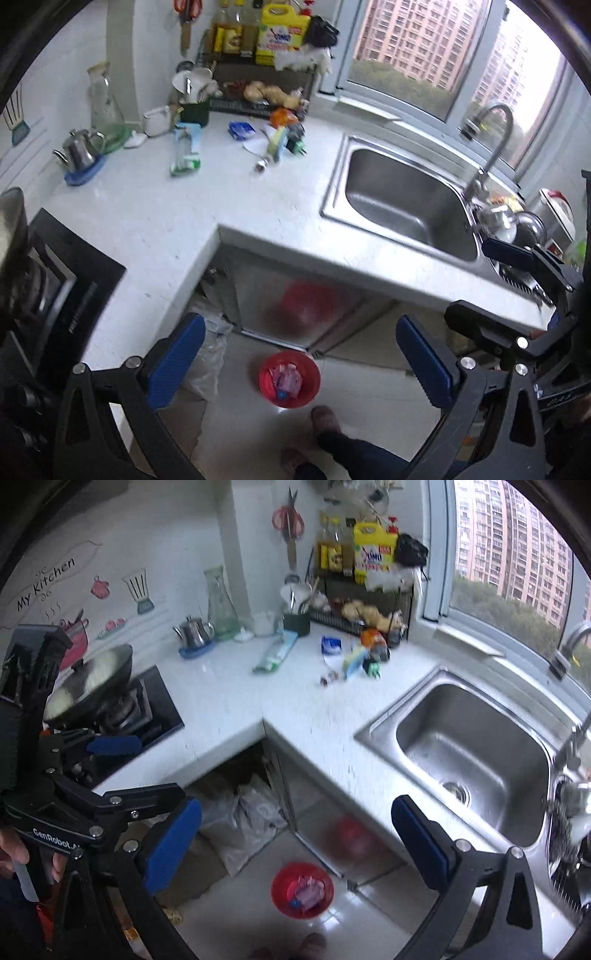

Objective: Collect trash
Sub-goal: 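Raise both tools back up to the counter items, then grasp the small cork vial with the left tool while the right tool grasps the black charger, then carry the vial and charger down over the red bucket with both tools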

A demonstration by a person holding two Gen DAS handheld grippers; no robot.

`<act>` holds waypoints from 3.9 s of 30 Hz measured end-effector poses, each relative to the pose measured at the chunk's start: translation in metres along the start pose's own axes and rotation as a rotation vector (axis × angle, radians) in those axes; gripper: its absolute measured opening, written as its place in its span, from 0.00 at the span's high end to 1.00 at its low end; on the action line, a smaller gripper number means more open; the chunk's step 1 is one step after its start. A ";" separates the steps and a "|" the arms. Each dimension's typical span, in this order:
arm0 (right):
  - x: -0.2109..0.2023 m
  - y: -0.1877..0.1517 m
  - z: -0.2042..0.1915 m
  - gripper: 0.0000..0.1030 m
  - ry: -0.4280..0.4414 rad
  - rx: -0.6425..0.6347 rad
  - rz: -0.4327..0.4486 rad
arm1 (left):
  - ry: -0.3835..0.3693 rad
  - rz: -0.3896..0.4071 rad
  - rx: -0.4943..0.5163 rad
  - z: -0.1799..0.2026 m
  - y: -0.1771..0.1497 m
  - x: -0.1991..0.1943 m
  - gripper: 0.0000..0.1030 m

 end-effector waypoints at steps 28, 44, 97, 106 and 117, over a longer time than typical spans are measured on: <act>0.161 0.164 0.098 0.00 0.089 -0.176 -0.118 | 0.158 -0.010 -0.132 -0.066 0.207 0.118 0.01; 0.264 0.175 0.124 0.00 0.121 -0.190 -0.269 | 0.142 -0.223 -0.126 -0.094 0.224 0.244 0.01; 0.290 0.160 0.116 0.73 0.181 -0.227 -0.317 | 0.126 -0.285 -0.064 -0.096 0.217 0.281 0.82; 0.232 0.139 0.106 0.73 0.152 -0.209 -0.306 | 0.090 -0.238 -0.037 -0.068 0.191 0.248 0.82; 0.147 0.091 0.070 0.73 0.053 -0.102 -0.264 | 0.018 -0.232 0.109 -0.044 0.127 0.183 0.82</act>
Point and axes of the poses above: each gripper's, at about its wrist camera, not at the fingertips, and x roughly the way its jaws point, z to its right, y to its top, the point moved 7 cm from there along x, roughly the way its jaws point, and after that the axes turned 6 degrees about -y, right-handed, at the moved point
